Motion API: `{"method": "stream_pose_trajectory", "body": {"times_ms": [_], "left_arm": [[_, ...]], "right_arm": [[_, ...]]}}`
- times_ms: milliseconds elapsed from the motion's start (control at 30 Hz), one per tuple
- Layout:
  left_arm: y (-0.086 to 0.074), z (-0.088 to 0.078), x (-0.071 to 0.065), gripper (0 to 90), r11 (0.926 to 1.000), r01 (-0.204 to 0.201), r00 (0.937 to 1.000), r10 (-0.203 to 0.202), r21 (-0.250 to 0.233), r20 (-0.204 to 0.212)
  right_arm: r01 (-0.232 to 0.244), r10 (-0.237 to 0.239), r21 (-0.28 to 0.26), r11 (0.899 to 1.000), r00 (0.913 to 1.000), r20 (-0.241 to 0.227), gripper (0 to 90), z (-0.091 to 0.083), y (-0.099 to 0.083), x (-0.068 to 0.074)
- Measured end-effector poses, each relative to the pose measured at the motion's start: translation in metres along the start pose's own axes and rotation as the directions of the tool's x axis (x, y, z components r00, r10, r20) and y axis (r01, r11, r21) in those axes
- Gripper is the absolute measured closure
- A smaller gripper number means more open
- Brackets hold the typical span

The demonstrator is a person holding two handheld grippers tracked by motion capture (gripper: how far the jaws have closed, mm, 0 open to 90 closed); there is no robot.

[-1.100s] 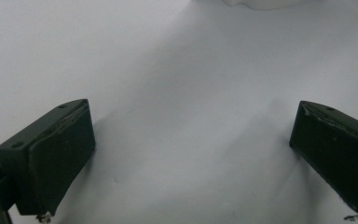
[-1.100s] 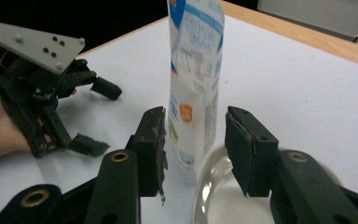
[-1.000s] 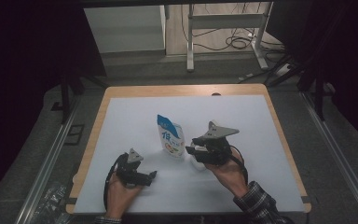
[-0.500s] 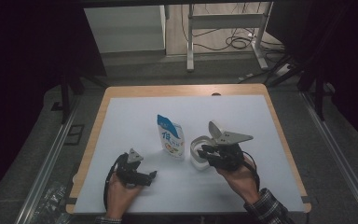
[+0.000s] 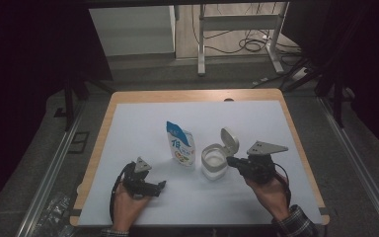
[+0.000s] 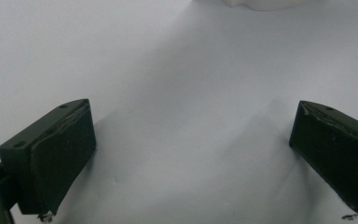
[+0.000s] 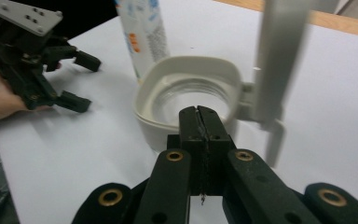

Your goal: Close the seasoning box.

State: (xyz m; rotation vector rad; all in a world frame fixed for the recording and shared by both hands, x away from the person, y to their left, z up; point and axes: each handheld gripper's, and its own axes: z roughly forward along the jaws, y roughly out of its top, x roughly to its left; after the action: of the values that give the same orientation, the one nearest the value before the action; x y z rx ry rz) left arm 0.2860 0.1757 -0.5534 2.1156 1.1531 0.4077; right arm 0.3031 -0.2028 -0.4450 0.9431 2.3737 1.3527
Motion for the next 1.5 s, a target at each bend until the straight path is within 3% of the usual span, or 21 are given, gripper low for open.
{"method": "stream_pose_trajectory", "body": {"times_ms": [433,700,1167,1500], "left_arm": [[0.0,0.0,0.0,0.8,1.0,0.0,1.0,0.0,0.0,0.0],[0.0,0.0,0.0,0.8,1.0,-0.002,1.0,0.002,-0.001,0.0],[0.0,0.0,0.0,0.9,1.0,0.001,1.0,-0.001,-0.001,0.001],[0.0,0.0,0.0,0.9,1.0,-0.002,1.0,0.002,-0.001,0.0]], "right_arm": [[-0.038,0.038,-0.001,0.999,0.9945,0.098,88.9,-0.01,-0.004,-0.033],[-0.047,0.05,-0.03,0.998,0.9933,0.104,88.8,-0.002,0.008,-0.046],[-0.019,0.02,-0.046,0.999,0.9994,0.028,88.3,0.006,0.018,-0.027],[-0.021,0.022,-0.05,0.999,0.9995,0.022,87.2,-0.001,0.011,-0.025]]}}
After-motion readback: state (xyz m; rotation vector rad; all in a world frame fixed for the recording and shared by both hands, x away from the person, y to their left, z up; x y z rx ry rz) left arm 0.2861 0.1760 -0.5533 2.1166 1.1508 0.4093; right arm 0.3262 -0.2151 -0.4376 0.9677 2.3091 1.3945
